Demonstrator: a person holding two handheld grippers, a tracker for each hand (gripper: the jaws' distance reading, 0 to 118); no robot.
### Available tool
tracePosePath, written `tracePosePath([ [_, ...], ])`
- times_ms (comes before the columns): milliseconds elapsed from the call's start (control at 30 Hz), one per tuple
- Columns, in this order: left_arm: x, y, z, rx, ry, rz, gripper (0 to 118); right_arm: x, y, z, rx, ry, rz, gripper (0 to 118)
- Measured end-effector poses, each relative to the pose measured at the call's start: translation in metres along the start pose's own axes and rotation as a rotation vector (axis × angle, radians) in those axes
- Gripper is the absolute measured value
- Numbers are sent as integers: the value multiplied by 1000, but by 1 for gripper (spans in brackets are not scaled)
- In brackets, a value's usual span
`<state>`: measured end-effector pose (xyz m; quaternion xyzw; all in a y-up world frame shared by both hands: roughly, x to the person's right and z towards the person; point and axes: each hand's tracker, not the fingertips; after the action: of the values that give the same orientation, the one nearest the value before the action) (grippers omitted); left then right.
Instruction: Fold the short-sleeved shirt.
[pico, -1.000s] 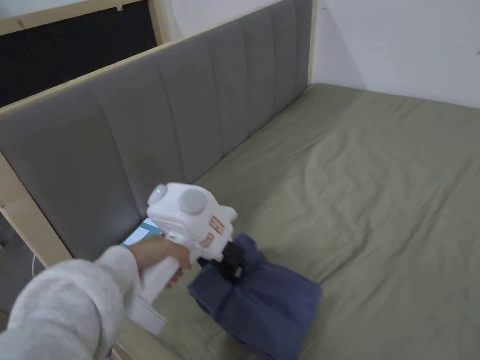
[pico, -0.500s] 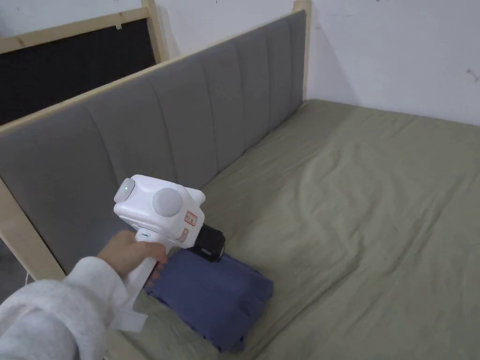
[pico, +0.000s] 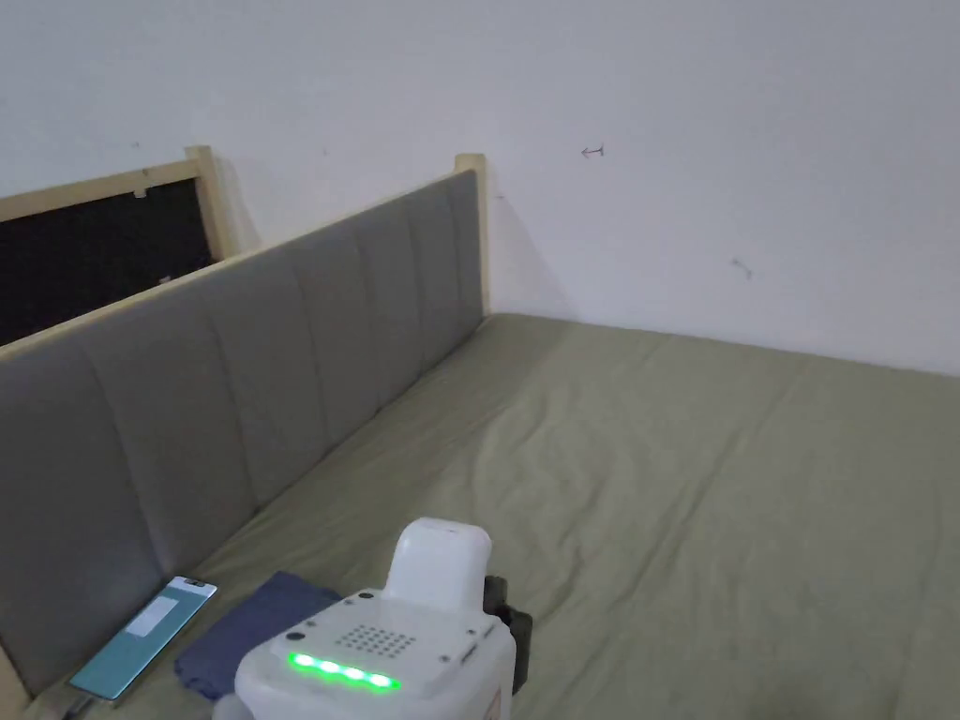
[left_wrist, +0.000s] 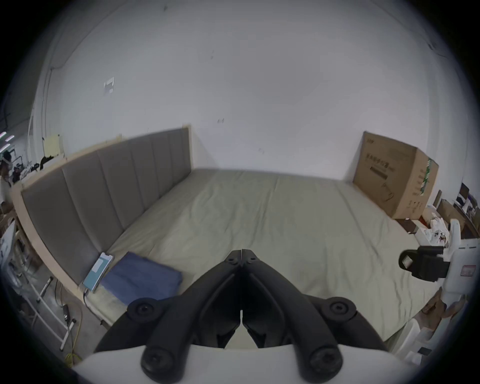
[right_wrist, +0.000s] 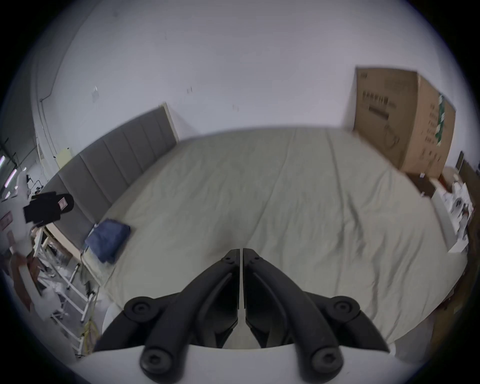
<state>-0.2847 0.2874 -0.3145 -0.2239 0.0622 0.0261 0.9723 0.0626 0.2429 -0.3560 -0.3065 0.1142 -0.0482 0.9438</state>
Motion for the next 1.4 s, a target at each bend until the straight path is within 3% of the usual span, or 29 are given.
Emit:
tracePosePath([
  [133, 42, 9, 35, 121, -30, 3, 2, -11, 15, 34, 182, -84, 67, 6],
  [167, 51, 12, 42, 122, -10, -9, 15, -14, 17, 41, 229, -101, 80, 11],
  [233, 66, 15, 53, 211, -17, -4, 73, -17, 23, 53, 298, -152, 70, 50],
  [267, 71, 14, 61, 258, -34, -5, 96, -17, 25, 59, 333, -154, 53, 73],
  [300, 73, 13, 67, 300, -50, 4, 111, -17, 26, 65, 355, -158, 39, 96],
  [367, 85, 15, 71, 313, -101, -6, 111, -17, 29, 73, 372, -159, 41, 105],
  [567, 98, 19, 83, 317, -100, -41, 111, -19, 27, 91, 476, -278, 112, 106],
  [667, 94, 18, 86, 316, -196, 9, 111, -17, 32, 93, 465, -255, 88, 106],
  [833, 92, 31, 77, 146, -123, 4, 111, -14, 34, 90, 439, -252, 73, 106],
  [933, 90, 32, 73, 231, -131, -15, 111, -11, 37, 88, 430, -251, 59, 106],
  [1000, 94, 37, 72, 187, -11, -19, 111, -8, 39, 87, 416, -242, 37, 106],
  [1067, 92, 40, 68, 201, -34, -66, 111, -5, 40, 86, 415, -248, 32, 106],
  [1267, 95, 48, 58, 125, -168, -36, 111, -3, 41, 82, 392, -249, 26, 106],
  [1400, 111, 49, 56, 116, -65, -72, 111, -4, 39, 80, 390, -262, 44, 106],
])
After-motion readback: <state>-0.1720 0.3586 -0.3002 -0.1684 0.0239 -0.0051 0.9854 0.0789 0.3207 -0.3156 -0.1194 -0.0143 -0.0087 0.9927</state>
